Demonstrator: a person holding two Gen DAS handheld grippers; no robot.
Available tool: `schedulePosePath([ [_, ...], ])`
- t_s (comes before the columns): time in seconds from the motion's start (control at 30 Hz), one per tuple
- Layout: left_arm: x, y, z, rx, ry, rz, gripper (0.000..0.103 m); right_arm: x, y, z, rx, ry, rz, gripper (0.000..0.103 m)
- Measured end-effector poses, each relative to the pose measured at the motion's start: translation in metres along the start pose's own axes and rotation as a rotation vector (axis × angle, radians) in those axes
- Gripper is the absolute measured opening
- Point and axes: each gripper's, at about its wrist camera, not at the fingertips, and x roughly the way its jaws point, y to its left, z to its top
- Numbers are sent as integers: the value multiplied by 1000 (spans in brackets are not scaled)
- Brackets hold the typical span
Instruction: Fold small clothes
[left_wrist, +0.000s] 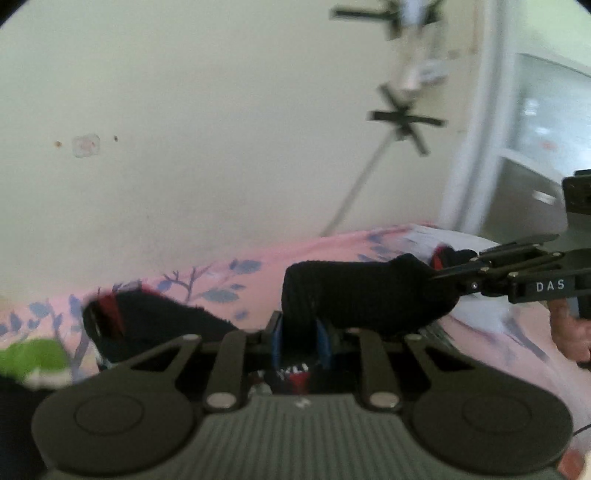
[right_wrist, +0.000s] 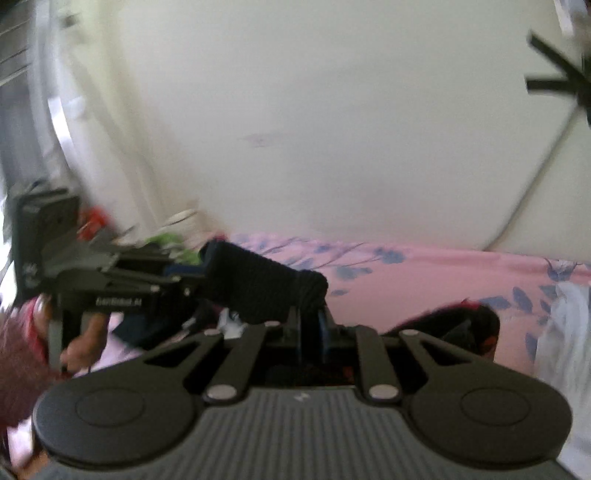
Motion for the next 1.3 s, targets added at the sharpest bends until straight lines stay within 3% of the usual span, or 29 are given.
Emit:
schedulePosePath([
  [0.13, -59, -39, -56, 27, -1, -52, 18, -47, 44, -61, -44, 17, -3, 10],
  [0.27, -71, -59, -106, 15, 61, -76, 19, -61, 69, -116, -23, 40, -39, 11],
  [0.4, -60, -47, -137, -41, 149, -22, 44, -52, 75, -156, -17, 70, -113, 17],
  [0.43, -64, -42, -141, -60, 153, -40, 43, -51, 75, -160, -24, 92, -122, 22],
  [0.47, -74, -39, -145, -63, 139, -60, 43, -57, 77, -162, -25, 93, -115, 32],
  [0.57, -112, -26, -144, -83, 43, -78, 54, -84, 78, -156, -44, 25, -118, 44],
  [0.67, -137, 4, -132, -187, -46, -59, 57, -123, 60, -135, 22, -125, -178, 47],
  [0.77, -126, 24, -115, -231, -79, -13, 52, -124, 43, -113, 124, -198, -232, 45],
  [0.83, -100, 29, -106, -216, -66, -10, 42, -108, 38, -103, 125, -212, -306, 46],
  [0.93, -45, 40, -100, -230, 33, 4, 34, -70, 26, -106, 115, -157, -337, 45],
  [1.0, -9, 46, -97, -189, 77, 71, 35, -36, 14, -124, 140, -3, -339, 46],
  [1.03, 3, 52, -96, -192, 83, 81, 35, -27, 11, -137, 139, 22, -340, 46],
  [1.07, 7, 57, -97, -220, 72, 74, 35, -30, 18, -147, 90, -26, -356, 46],
  [1.17, 10, 73, -92, -315, 76, 39, 35, -37, 31, -145, 65, -15, -378, 46],
  [1.23, 5, 70, -95, -297, 75, 40, 35, -52, 28, -146, 98, -33, -371, 46],
  [1.3, -7, 61, -100, -268, 64, 25, 44, -75, 22, -147, 166, -74, -356, 49],
])
